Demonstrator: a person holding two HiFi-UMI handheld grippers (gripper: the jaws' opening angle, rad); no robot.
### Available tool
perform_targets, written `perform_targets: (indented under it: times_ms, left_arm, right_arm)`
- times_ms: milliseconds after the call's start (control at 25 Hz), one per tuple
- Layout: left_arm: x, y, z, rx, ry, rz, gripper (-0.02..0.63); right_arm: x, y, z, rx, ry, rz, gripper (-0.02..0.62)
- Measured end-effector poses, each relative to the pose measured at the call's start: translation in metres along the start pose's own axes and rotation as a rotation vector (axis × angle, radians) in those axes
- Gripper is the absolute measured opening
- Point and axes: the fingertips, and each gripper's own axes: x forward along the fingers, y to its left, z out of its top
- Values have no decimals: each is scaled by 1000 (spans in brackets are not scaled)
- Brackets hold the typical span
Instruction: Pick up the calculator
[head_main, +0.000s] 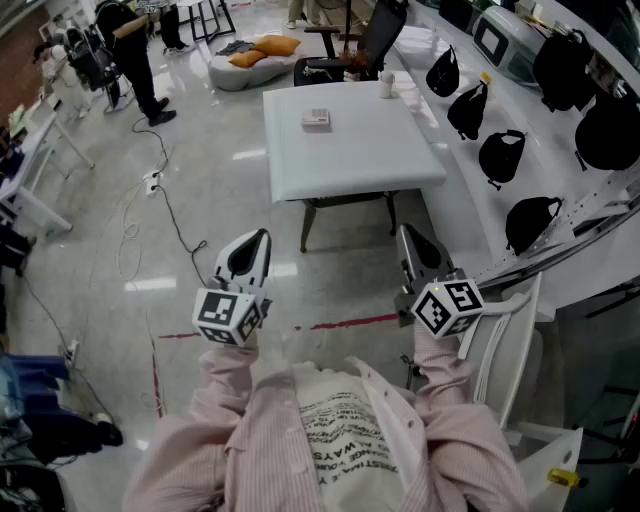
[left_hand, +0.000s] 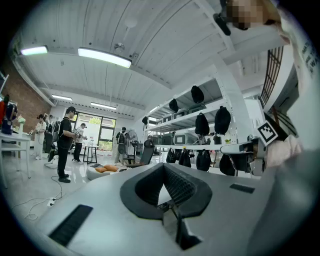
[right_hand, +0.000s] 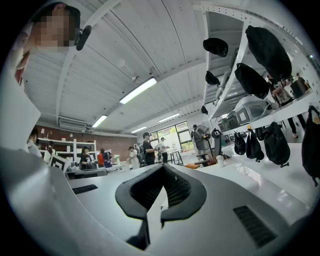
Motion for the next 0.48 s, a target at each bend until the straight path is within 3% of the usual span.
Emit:
perform_targets:
  times_ms: [480]
  left_arm:
    - [-1,-21,-20,-28,28,4,2]
  right_arm:
    - [-6,-11,-13,57,41,37,0]
